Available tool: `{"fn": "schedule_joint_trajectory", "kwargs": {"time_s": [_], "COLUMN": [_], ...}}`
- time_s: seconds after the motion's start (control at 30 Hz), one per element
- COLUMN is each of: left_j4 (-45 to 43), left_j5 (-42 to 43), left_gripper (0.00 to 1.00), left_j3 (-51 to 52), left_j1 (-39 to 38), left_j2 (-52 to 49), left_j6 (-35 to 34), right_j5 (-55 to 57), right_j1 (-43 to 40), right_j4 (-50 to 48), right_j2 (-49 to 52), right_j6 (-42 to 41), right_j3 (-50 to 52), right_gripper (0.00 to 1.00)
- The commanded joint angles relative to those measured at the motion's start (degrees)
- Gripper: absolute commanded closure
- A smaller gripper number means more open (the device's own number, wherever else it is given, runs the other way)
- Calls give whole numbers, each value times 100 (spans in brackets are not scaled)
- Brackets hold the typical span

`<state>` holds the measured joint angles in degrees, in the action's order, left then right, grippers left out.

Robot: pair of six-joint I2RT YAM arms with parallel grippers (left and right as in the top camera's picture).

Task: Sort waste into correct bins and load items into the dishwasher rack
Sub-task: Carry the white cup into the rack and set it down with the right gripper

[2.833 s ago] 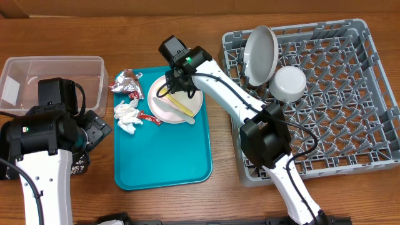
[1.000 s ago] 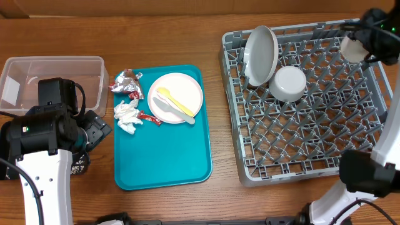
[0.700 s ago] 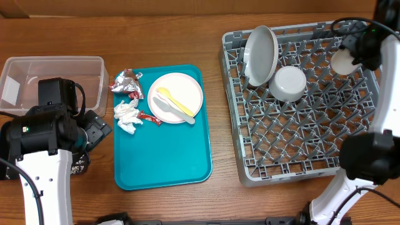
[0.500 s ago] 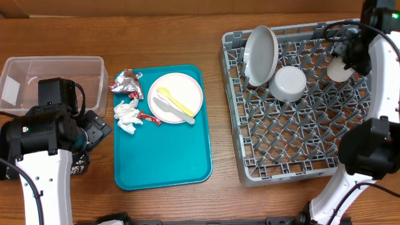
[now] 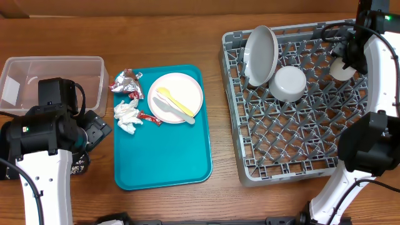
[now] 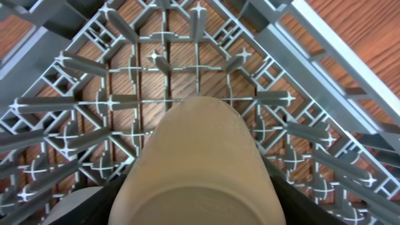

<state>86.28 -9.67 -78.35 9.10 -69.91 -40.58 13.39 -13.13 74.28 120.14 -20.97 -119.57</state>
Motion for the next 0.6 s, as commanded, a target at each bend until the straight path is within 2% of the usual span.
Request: {"fn": "schedule_joint_trajectory", "kwargs": {"time_s": [0.0, 0.3, 0.5, 0.57], "left_j4": [0, 0, 0, 0], "left_j5": [-83, -83, -83, -83], "left_gripper": [0, 0, 0, 0], "left_j3": [20, 20, 20, 20], "left_j1": [26, 24, 24, 24], "left_j2": [15, 15, 15, 15], "left_j6": [-125, -125, -122, -125], "right_j5": [-262, -378, -651, -710], "right_j1": [-17, -7, -7, -7], "right_j4": [-59, 13, 92, 201], "right_j2": [76, 345, 356, 354], "right_j6": [-4, -2, -2, -4], "right_j3": [24, 39, 35, 22], "right_gripper": [48, 44, 30, 17]}}
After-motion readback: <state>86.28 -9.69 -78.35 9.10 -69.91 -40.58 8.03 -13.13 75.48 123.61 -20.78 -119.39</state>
